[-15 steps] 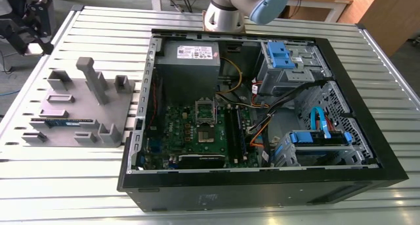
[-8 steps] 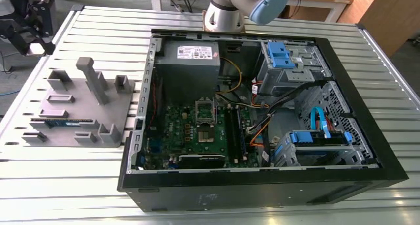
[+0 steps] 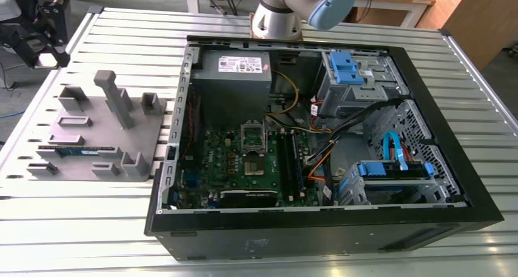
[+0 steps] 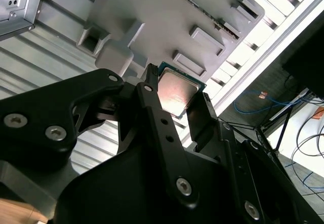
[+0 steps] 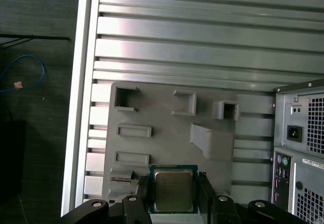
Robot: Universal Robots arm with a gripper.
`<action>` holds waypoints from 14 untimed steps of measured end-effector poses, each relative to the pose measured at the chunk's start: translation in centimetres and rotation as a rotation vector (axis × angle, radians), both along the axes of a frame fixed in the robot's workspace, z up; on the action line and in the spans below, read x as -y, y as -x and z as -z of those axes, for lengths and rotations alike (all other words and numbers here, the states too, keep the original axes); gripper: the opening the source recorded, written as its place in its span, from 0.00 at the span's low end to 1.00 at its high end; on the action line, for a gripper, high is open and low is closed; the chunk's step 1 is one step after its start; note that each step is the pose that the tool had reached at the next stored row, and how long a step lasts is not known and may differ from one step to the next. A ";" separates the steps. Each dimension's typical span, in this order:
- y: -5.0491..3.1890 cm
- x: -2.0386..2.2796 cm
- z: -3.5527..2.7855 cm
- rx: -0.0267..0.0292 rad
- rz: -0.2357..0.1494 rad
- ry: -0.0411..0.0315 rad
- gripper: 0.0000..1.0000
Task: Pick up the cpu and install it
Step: 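Pick up the cpu and move it towards the insertion slot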
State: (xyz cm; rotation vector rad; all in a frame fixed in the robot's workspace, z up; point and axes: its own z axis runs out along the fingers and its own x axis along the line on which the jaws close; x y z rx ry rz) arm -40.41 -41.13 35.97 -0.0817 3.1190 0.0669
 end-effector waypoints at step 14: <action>-0.62 0.00 0.00 0.0000 0.000 0.0000 0.47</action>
